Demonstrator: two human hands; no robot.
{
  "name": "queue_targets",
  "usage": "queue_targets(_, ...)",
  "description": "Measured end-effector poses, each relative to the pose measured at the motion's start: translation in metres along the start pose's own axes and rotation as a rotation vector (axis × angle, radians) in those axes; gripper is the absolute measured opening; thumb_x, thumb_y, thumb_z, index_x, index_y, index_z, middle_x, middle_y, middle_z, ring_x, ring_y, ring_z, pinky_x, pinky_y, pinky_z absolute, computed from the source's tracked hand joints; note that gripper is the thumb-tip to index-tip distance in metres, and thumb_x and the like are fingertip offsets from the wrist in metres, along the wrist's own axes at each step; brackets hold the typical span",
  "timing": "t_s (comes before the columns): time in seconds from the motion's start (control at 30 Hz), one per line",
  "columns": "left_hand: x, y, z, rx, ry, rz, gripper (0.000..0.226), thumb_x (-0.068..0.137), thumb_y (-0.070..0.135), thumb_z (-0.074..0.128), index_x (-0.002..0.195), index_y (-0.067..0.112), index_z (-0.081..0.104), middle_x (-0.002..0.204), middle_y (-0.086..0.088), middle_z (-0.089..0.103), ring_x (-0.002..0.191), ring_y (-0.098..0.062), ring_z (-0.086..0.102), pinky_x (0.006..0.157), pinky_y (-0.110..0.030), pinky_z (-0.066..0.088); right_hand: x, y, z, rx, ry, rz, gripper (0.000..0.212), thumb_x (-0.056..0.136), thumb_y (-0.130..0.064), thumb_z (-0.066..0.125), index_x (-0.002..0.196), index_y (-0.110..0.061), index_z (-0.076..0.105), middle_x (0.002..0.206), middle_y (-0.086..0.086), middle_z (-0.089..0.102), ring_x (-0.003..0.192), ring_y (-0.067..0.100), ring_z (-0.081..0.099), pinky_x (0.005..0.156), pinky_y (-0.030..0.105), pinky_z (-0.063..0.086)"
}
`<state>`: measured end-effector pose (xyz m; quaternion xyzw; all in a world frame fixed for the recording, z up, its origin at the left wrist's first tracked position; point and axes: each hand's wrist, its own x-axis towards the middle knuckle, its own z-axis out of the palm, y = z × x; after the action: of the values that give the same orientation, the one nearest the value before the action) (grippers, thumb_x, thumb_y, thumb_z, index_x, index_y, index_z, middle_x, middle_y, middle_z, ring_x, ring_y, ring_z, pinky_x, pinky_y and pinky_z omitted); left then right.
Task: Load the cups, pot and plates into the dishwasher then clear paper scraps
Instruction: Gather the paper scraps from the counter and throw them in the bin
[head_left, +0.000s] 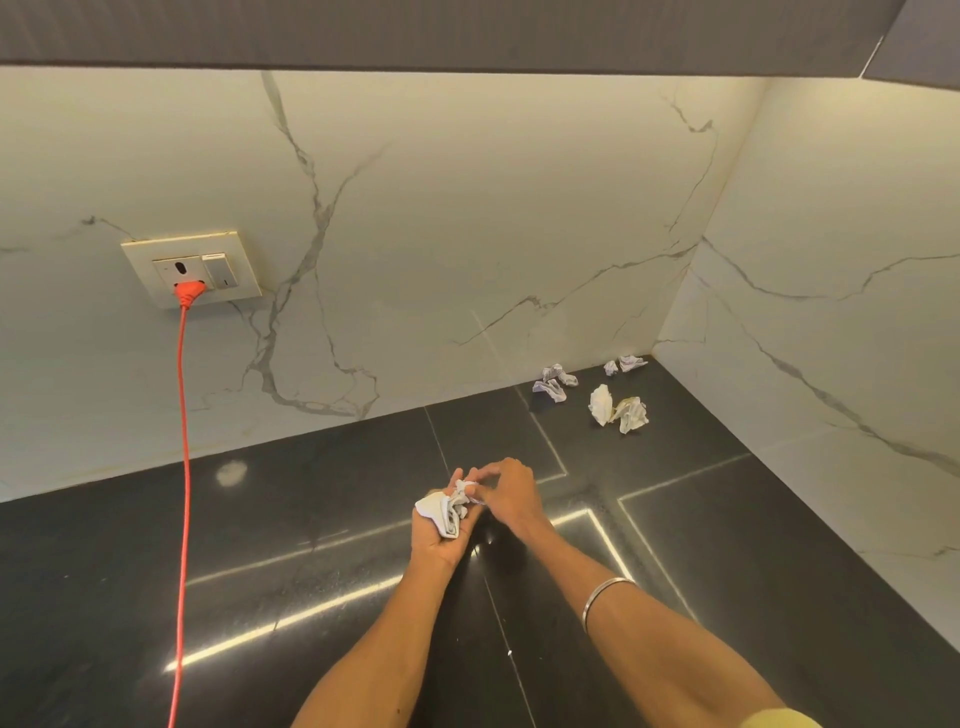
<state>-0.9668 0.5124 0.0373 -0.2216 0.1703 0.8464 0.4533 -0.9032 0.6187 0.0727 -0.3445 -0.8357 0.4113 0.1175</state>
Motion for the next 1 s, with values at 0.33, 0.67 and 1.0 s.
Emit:
queue_targets(0.33, 0.024, -0.017, 0.043, 0.333, 0.127, -0.064, 0.025, 0.099, 0.006, 0.040, 0.081, 0.010, 0.057, 0.065, -0.007, 0.062, 0.056, -0.019, 0.064, 0.063, -0.034, 0.051, 0.010, 0.020, -0.017, 0.049, -0.017, -0.030, 0.036, 0.077, -0.023, 0.079, 0.102, -0.031, 0.055, 0.078, -0.006, 0.068, 0.071, 0.005, 0.065, 0.058, 0.018, 0.048)
queue_targets(0.67, 0.057, -0.057, 0.068, 0.496, 0.108, -0.137, 0.024, 0.100, 0.005, 0.042, 0.089, 0.006, 0.063, 0.059, -0.007, 0.063, 0.046, -0.012, 0.059, 0.032, -0.018, 0.035, 0.034, 0.055, -0.054, 0.105, 0.132, -0.103, 0.016, 0.102, -0.037, 0.047, 0.111, -0.033, 0.060, 0.084, -0.011, 0.073, 0.074, 0.000, 0.067, 0.070, 0.017, 0.052)
queue_targets(1.0, 0.084, -0.085, 0.070, 0.678, 0.121, -0.225, 0.011, 0.091, 0.021, 0.067, 0.097, 0.011, 0.069, 0.076, -0.002, 0.064, 0.050, -0.010, 0.054, 0.038, -0.019, 0.039, 0.088, 0.120, -0.130, -0.067, 0.562, 0.142, 0.056, 0.089, 0.000, 0.051, 0.139, -0.022, 0.039, 0.127, 0.009, 0.049, 0.109, 0.025, 0.046, 0.083, 0.032, 0.041)
